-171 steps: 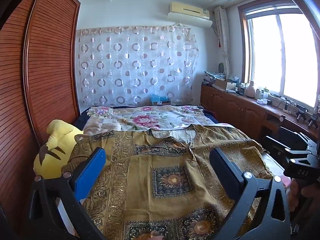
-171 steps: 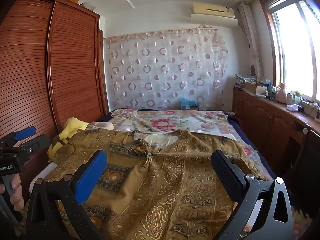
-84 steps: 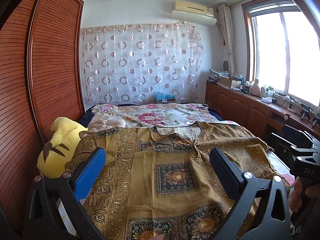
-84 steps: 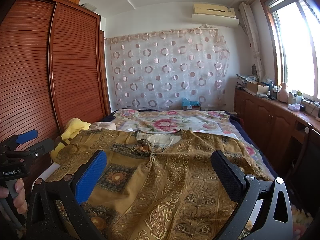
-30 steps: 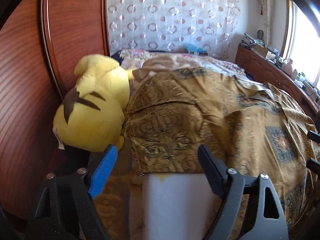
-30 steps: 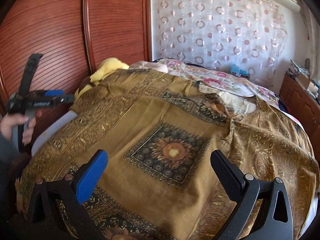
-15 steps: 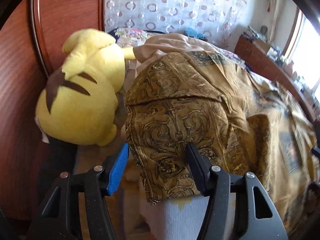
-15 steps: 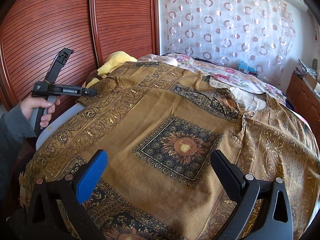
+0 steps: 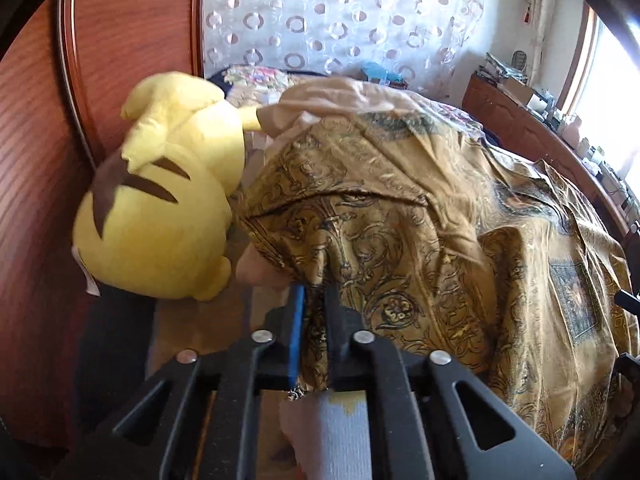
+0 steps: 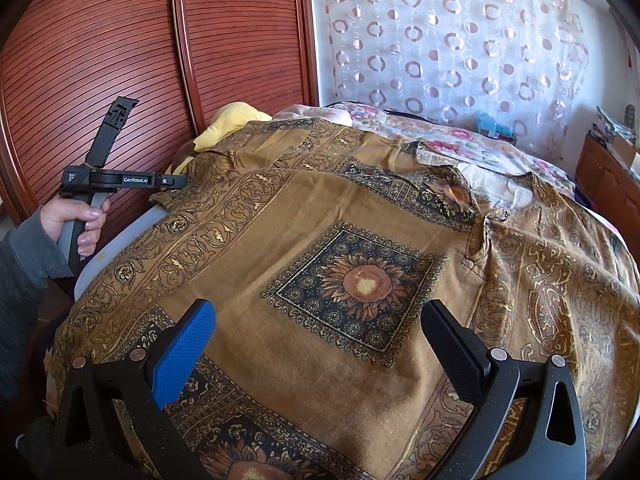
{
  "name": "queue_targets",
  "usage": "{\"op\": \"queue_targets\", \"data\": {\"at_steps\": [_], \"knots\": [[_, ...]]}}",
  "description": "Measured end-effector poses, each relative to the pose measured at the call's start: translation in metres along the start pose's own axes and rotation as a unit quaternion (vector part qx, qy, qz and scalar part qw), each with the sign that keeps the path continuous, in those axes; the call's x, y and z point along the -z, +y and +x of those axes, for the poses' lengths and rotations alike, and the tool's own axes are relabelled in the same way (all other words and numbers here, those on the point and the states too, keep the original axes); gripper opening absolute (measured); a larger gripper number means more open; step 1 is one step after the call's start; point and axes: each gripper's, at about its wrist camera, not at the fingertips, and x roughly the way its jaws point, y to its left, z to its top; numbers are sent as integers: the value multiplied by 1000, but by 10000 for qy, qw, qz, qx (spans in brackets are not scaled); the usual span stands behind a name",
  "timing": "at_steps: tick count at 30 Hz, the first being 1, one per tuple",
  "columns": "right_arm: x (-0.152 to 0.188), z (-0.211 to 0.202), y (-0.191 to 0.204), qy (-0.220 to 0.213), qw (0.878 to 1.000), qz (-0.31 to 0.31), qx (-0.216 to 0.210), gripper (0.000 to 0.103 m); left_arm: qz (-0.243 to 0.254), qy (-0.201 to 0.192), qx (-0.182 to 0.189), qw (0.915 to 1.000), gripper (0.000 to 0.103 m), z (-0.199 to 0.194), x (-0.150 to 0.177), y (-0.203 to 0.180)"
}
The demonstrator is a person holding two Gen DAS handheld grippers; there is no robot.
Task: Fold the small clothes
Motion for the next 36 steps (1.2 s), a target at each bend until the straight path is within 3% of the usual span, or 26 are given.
{"op": "queue_targets", "data": {"at_steps": [5, 11, 21, 23, 31, 35, 36], "knots": [[2, -1, -3, -17, 10000, 75, -5, 102, 103, -432, -3, 9990, 7, -27, -14, -11], [1, -7, -11, -100, 9998, 194, 44, 102, 403, -818, 371, 9951, 7, -54, -41, -53], [10, -23, -37, -285, 9978, 533, 287, 102, 1395, -903, 812, 9828, 8, -62, -58, -157], [14, -25, -40, -294, 9974, 579, 322, 102, 1502, -875, 830, 9813, 20, -63, -54, -166], [16, -22, -34, -288, 9969, 641, 364, 102, 1413, -962, 814, 9819, 44, -77, -36, -155], [7, -21, -31, -291, 9976, 512, 367, 102, 1282, -947, 655, 9850, 68, -74, -24, -136], [4, -20, -34, -303, 9977, 486, 353, 102, 1213, -950, 655, 9859, 71, -74, -21, -131]]}}
